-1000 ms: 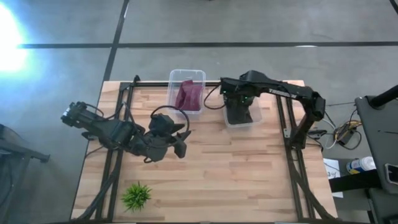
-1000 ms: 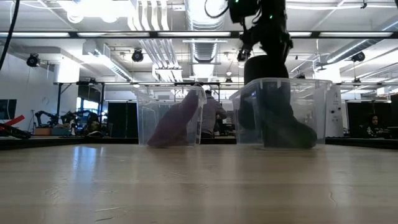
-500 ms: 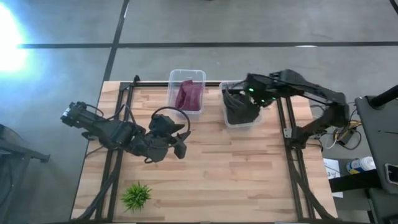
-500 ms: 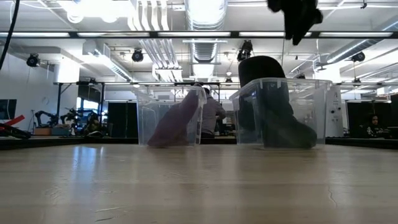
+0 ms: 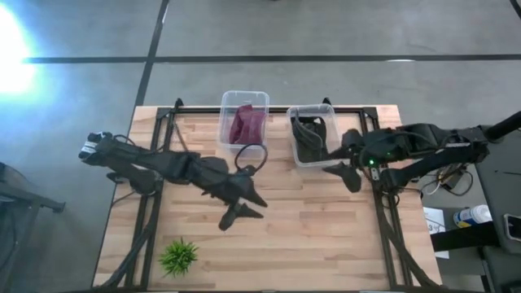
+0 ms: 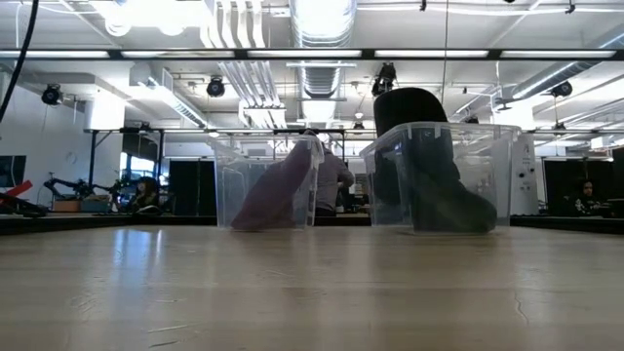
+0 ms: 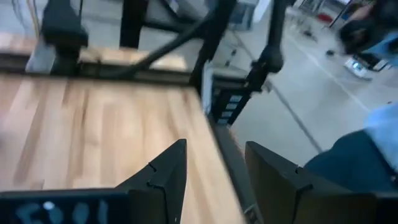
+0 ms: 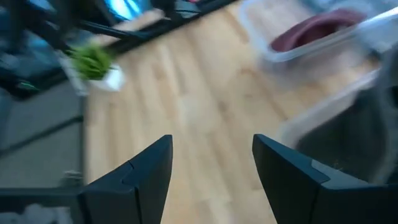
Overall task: Pick & Place hat
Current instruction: Return to Home Position
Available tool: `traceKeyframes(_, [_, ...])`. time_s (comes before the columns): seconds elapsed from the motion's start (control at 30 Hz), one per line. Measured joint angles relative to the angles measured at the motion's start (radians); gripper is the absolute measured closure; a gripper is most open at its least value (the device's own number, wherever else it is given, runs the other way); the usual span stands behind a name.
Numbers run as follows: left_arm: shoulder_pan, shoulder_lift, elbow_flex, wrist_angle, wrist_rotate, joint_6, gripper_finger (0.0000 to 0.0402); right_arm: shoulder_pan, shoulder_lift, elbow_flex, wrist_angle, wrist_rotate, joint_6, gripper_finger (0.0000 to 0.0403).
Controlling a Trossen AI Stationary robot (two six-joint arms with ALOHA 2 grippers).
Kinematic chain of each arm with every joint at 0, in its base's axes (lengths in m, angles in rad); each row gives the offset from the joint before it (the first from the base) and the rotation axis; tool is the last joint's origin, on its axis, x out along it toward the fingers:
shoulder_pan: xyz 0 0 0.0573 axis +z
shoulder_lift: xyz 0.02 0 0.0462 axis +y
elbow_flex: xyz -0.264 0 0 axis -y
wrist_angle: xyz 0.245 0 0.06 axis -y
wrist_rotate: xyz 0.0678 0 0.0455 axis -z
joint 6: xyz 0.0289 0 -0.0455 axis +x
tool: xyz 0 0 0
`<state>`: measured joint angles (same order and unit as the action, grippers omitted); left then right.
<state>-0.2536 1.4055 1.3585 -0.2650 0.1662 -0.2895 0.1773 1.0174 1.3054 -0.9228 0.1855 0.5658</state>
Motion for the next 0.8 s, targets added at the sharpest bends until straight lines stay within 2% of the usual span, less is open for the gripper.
traceKeyframes(0.03, [0.017,0.0,-0.019,-0.005,0.013,-0.001,0.0245,0.011,-0.012,-0.011,0.019,-0.013,0.039,0.0184])
traceKeyframes(0.13, [0.042,-0.007,-0.062,-0.064,0.044,-0.243,0.0245,0.029,-0.04,-0.019,0.048,-0.041,0.184,0.0184])
traceKeyframes(0.17, [0.043,-0.011,-0.073,-0.064,0.065,-0.27,0.0245,0.039,-0.047,-0.02,0.054,-0.043,0.209,0.0184])
traceKeyframes(0.27, [0.027,-0.031,-0.115,0.024,0.133,-0.151,0.0245,0.089,-0.051,-0.041,0.143,-0.044,0.108,0.0184])
traceKeyframes(0.33, [0.032,-0.056,-0.143,0.074,0.144,-0.145,0.0245,0.111,-0.049,-0.073,0.203,-0.015,0.058,0.0184])
traceKeyframes(0.53, [0.062,-0.199,-0.285,0.08,0.129,-0.14,0.0245,0.112,-0.04,-0.245,0.335,-0.004,0.073,0.0184])
traceKeyframes(0.63, [0.062,-0.312,-0.399,0.118,0.13,-0.145,0.0245,0.114,-0.046,-0.368,0.505,-0.016,0.084,0.0184])
traceKeyframes(0.8, [0.063,-0.526,-0.616,0.278,0.122,-0.139,0.0245,0.114,-0.065,-0.538,0.845,-0.057,0.027,0.0184])
